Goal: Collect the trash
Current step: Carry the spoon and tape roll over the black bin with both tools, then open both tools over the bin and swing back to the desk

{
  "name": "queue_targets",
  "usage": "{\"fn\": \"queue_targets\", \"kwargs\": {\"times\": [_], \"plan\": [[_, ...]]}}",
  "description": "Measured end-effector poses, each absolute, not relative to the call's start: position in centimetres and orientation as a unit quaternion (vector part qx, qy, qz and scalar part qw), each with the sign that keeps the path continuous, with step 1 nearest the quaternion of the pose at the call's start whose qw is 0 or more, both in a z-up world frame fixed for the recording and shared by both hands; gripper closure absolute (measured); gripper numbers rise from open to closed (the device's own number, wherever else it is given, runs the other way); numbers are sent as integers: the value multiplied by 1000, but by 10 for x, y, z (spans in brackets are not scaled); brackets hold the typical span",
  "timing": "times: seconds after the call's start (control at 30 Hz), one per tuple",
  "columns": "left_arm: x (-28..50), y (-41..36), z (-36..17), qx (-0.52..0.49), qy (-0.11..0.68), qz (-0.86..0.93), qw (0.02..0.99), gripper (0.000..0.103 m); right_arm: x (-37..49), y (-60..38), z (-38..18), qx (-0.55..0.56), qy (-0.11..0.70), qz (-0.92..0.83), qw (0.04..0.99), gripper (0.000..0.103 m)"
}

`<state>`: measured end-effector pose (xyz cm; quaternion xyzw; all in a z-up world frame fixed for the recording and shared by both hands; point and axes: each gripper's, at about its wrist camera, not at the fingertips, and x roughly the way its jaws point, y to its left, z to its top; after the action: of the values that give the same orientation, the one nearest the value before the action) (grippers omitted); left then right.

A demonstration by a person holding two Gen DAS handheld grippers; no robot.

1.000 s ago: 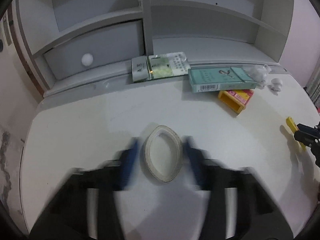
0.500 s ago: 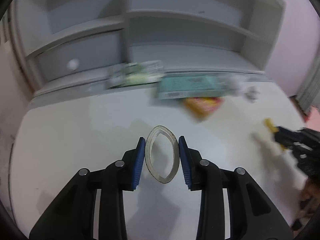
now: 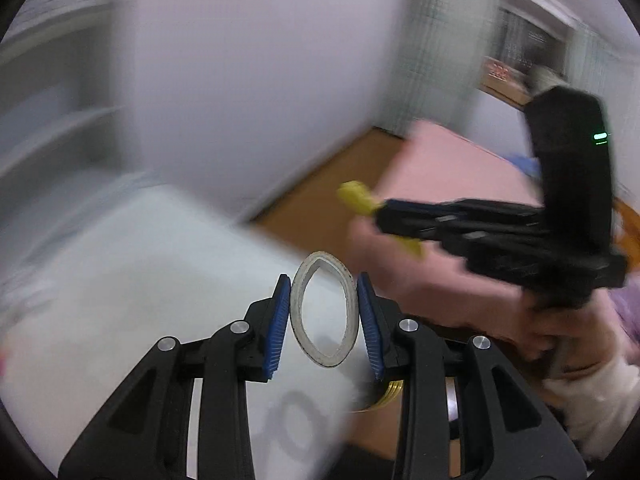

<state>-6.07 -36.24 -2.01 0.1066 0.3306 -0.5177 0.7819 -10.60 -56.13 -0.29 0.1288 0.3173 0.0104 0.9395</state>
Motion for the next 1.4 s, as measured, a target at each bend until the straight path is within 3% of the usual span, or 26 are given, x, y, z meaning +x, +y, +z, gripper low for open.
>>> {"fn": "queue_targets", "kwargs": {"times": [0.17, 0.3, 0.47, 0.63, 0.93, 0.97, 1.0, 1.03, 1.07, 1.13, 1.27, 1.33, 1.4], "plan": [[-131, -482, -79, 197, 374, -589, 689, 70, -164, -656, -77, 231, 363, -46, 901, 89], [-159, -538, -199, 286, 460, -564, 624, 70, -172, -691, -180, 328, 427, -40, 842, 89], [-135, -555, -306, 295, 563, -491, 596, 70, -160, -706, -302, 392, 505, -51, 767, 89], [-115, -554, -328, 281, 593, -458, 600, 70, -167, -727, -349, 433, 514, -67, 738, 89], [-99, -562, -343, 264, 598, -450, 608, 69, -162, -731, -349, 433, 511, -77, 739, 89], [-99, -563, -342, 265, 591, -450, 615, 62, -162, -730, -347, 425, 511, -82, 743, 88], [-99, -564, -340, 263, 583, -451, 622, 48, -162, -729, -347, 423, 509, -85, 745, 87], [-100, -565, -336, 262, 575, -452, 630, 10, -164, -730, -343, 429, 505, -89, 743, 79], [-101, -564, -331, 260, 563, -454, 639, 6, -166, -731, -340, 435, 503, -95, 741, 54], [-105, -562, -314, 252, 539, -476, 647, 6, -170, -735, -328, 440, 494, -113, 742, 28], [-119, -548, -271, 234, 498, -505, 665, 6, -172, -743, -280, 404, 466, -157, 771, 28], [-135, -531, -222, 205, 440, -532, 694, 6, -170, -741, -239, 357, 445, -192, 799, 26], [-153, -506, -166, 181, 364, -568, 716, 6, -169, -730, -187, 296, 405, -226, 835, 9]]}}
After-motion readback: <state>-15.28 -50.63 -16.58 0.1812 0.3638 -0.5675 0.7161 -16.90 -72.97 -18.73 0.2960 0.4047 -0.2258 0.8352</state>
